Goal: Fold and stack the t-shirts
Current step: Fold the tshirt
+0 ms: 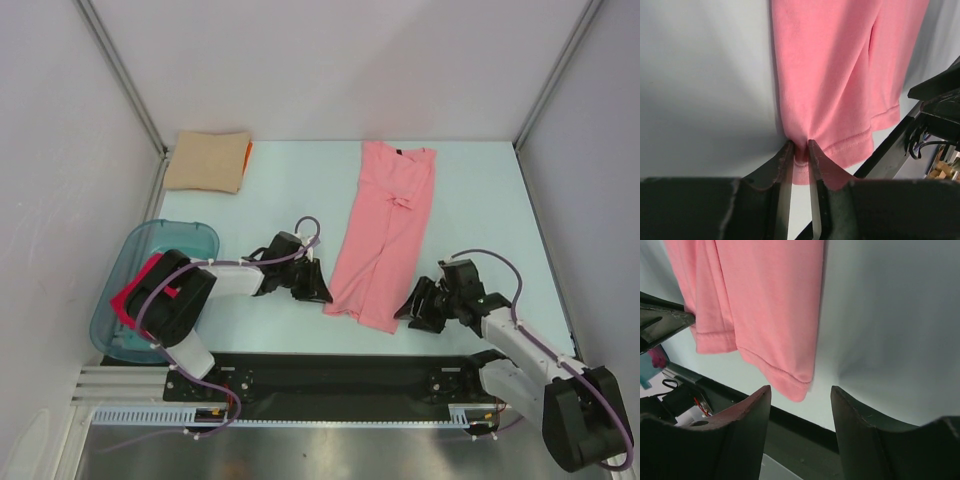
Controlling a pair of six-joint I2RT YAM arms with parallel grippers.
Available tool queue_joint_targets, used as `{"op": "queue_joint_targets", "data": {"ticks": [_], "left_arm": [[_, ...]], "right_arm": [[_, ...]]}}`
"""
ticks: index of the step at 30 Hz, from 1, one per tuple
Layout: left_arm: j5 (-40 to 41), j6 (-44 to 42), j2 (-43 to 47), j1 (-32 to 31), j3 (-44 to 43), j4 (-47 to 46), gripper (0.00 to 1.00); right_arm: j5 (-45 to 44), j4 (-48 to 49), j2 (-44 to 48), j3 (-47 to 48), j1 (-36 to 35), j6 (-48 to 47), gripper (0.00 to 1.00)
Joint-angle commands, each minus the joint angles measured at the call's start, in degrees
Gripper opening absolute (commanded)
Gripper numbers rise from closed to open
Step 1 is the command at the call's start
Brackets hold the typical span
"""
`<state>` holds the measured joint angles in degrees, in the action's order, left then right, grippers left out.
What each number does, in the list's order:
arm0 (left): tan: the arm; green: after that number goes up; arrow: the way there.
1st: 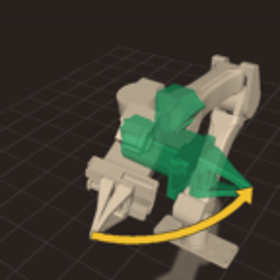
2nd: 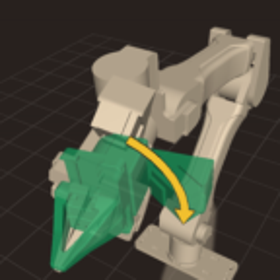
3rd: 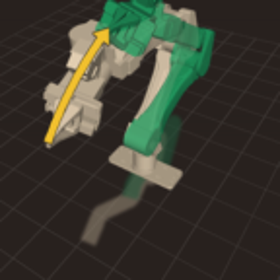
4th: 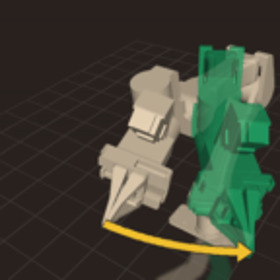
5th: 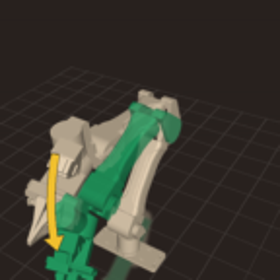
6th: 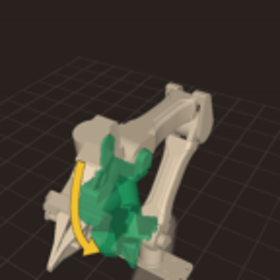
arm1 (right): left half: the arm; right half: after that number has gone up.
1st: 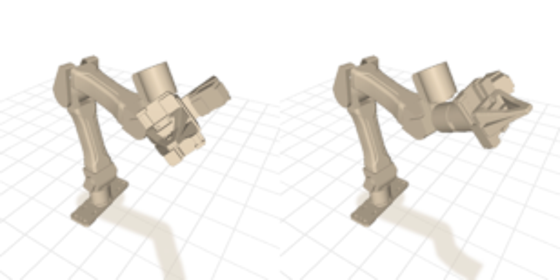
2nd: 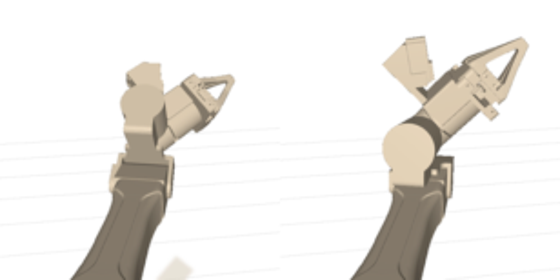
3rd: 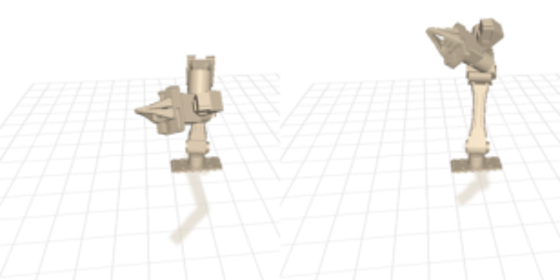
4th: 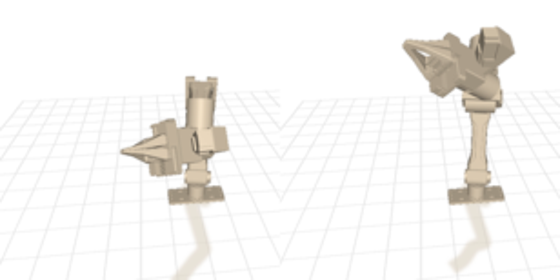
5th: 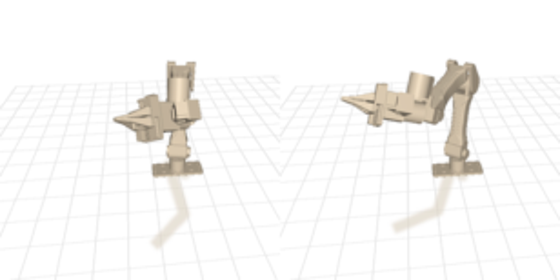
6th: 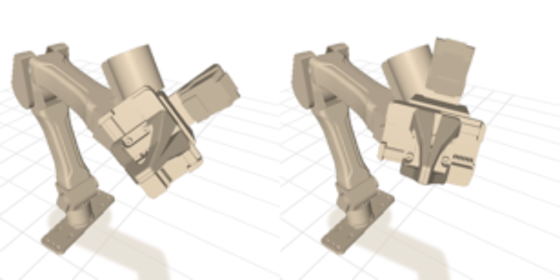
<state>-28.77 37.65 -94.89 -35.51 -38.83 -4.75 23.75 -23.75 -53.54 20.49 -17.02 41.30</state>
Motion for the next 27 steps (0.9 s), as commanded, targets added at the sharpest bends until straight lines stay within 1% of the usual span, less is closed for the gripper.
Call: {"op": "queue_joint_targets", "data": {"ticks": [1,4,11,14,16,18,19,23,25,26,27], "left_arm": [[1.9,-0.1,-0.7,-0.4,-0.1,0.7,0.23],[1.8,0.1,-0.5,-0.4,-0.1,0.6,0.18],[1.5,0.0,1.1,-0.4,0.2,0.5,0.11],[1.6,-0.3,1.6,-0.4,0.0,0.8,0.09],[1.5,-0.3,1.3,-0.4,-0.3,0.8,0.08],[1.0,-0.2,1.1,-0.5,-0.5,0.6,0.07],[0.7,-0.3,1.1,-0.5,-0.5,0.5,0.05],[0.6,0.1,2.2,-0.4,0.0,0.3,0.01],[0.6,0.3,2.8,-0.5,0.3,0.1,0.0],[0.7,0.4,3.4,-0.7,0.5,0.1,0.0],[0.9,0.7,3.7,-0.8,0.7,0.1,0.0]], "right_arm": [[1.9,5.6,-1.2,-1.2,-0.8,2.9,0.57],[3.1,7.4,-3.0,-2.5,-1.4,4.4,0.57],[1.3,7.2,-0.6,-5.1,-2.4,7.1,0.53],[2.1,9.0,-2.4,-5.9,-2.5,7.3,0.47],[2.4,9.4,-4.0,-6.1,-2.7,7.2,0.47],[2.5,11.0,-4.5,-6.6,-2.8,7.6,0.45],[3.0,12.3,-4.7,-7.2,-2.8,7.7,0.44],[2.7,13.6,-4.8,-8.2,-2.8,8.3,0.41],[2.4,12.9,-4.5,-8.4,-2.8,8.2,0.31],[2.1,12.6,-3.8,-8.3,-2.8,8.2,0.19],[1.7,11.9,-3.2,-8.2,-2.8,7.9,0.12]]}}
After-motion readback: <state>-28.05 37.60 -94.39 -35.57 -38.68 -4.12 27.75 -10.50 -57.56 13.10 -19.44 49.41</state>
